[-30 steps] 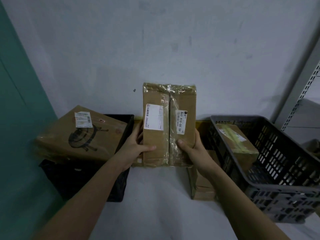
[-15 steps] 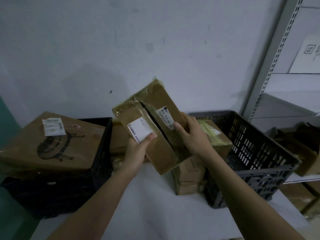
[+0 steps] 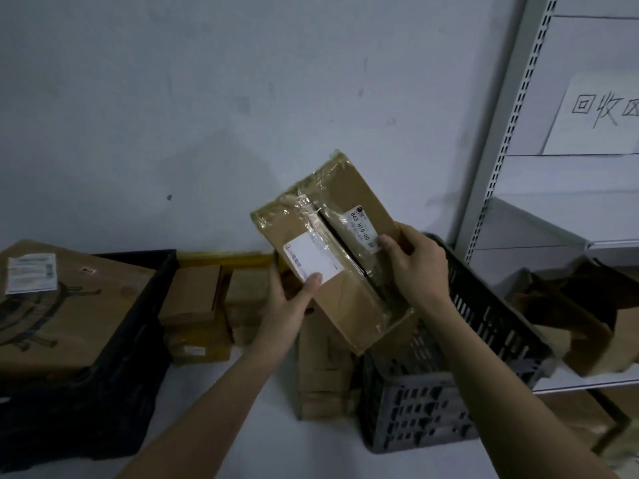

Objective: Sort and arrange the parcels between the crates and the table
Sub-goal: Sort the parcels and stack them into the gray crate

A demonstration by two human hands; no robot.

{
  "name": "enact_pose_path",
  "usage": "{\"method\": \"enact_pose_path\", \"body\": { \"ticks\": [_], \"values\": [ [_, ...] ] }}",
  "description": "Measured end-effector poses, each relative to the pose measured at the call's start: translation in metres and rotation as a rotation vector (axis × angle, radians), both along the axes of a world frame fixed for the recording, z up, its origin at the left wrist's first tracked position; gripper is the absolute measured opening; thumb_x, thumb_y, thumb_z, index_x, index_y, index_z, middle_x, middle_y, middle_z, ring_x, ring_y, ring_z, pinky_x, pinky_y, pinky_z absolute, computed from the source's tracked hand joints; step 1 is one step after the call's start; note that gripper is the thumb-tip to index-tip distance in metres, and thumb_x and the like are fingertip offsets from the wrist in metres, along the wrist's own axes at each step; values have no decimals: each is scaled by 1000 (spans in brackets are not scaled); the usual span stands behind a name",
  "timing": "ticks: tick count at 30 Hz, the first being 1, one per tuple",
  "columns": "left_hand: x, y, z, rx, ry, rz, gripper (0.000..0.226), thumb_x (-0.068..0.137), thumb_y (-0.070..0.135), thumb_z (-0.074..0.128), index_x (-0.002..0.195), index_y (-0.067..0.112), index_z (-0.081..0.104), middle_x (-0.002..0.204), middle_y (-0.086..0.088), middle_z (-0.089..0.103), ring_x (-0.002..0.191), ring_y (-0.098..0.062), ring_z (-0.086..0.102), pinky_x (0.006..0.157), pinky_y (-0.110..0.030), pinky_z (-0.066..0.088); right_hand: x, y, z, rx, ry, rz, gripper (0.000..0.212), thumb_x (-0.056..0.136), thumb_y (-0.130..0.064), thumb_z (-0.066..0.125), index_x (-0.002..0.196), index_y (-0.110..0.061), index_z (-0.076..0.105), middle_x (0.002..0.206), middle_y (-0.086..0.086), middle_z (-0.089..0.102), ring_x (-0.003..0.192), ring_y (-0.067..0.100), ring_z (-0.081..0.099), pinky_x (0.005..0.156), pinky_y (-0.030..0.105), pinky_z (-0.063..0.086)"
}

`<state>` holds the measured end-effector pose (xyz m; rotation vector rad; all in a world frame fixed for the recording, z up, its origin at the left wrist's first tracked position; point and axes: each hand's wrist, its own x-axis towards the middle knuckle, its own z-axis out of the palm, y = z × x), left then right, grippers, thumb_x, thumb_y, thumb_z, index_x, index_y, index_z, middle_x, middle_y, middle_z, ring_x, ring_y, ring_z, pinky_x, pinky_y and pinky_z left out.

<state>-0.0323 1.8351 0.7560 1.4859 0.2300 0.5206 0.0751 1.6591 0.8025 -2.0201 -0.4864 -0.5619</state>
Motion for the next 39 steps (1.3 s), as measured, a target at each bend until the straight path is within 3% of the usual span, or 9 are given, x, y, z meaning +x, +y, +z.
{"method": "enact_pose_path", "body": {
  "ticks": [3,7,10,15,20,24,29,34,39],
  "values": [
    [23,-17,16,99,-62,170,104,66,57,82,148,54,18,154,6,37,137,-17,42,110,-48,39,33,-45,-4,-16,25,31,25,95,-42,61,115,-30,70,85,-14,65,83,15,63,78,40,54],
    [57,-46,54,349,-74,202,78,79,37,80,143,45,34,149,16,38,134,-12,37,107,-40,38,73,-93,-1,-10,16,45,33,89,-56,55,107,-32,68,82,-10,70,78,16,66,73,46,57],
    [77,-60,79,362,-102,320,67,74,46,80,132,43,46,142,19,45,131,-11,42,107,-44,43,99,-122,17,-64,-20,69,27,92,-50,57,111,-34,69,84,-12,69,79,14,65,74,43,56],
    [99,-79,88,442,87,31,45,77,39,83,119,34,67,110,7,74,98,-14,71,86,-40,58,128,-146,41,-281,-91,166,25,93,-49,58,112,-36,69,82,-11,69,79,18,64,71,40,54],
    [106,-111,68,541,97,300,13,90,30,71,99,23,76,84,9,75,77,-1,70,64,-16,52,137,-153,28,-228,-126,106,30,88,-46,67,113,-29,69,101,-2,69,98,20,59,85,44,50],
    [108,-122,53,418,69,436,10,94,25,66,85,22,71,77,13,70,65,2,63,50,-7,39,134,-156,10,-46,-56,-29,58,87,-52,66,136,-25,49,133,3,51,121,21,46,99,40,43],
    [114,-136,45,346,56,436,12,94,24,65,83,28,69,82,10,71,81,-10,68,63,-22,47,134,-176,-4,157,370,224,84,94,-41,64,156,-35,8,145,-4,40,123,18,46,111,51,38],
    [111,-145,43,310,255,220,28,97,37,59,123,28,58,114,2,64,100,-26,65,62,-44,62,148,-196,-5,133,463,241,82,96,-29,63,158,-30,9,159,5,30,140,30,38,115,52,34],
    [87,-133,29,470,459,-77,58,92,43,65,144,37,39,132,11,60,115,-12,61,102,-41,49,154,-206,-9,-230,465,326,66,101,-29,56,157,-31,21,159,5,32,141,29,35,111,44,32]
  ]
}}
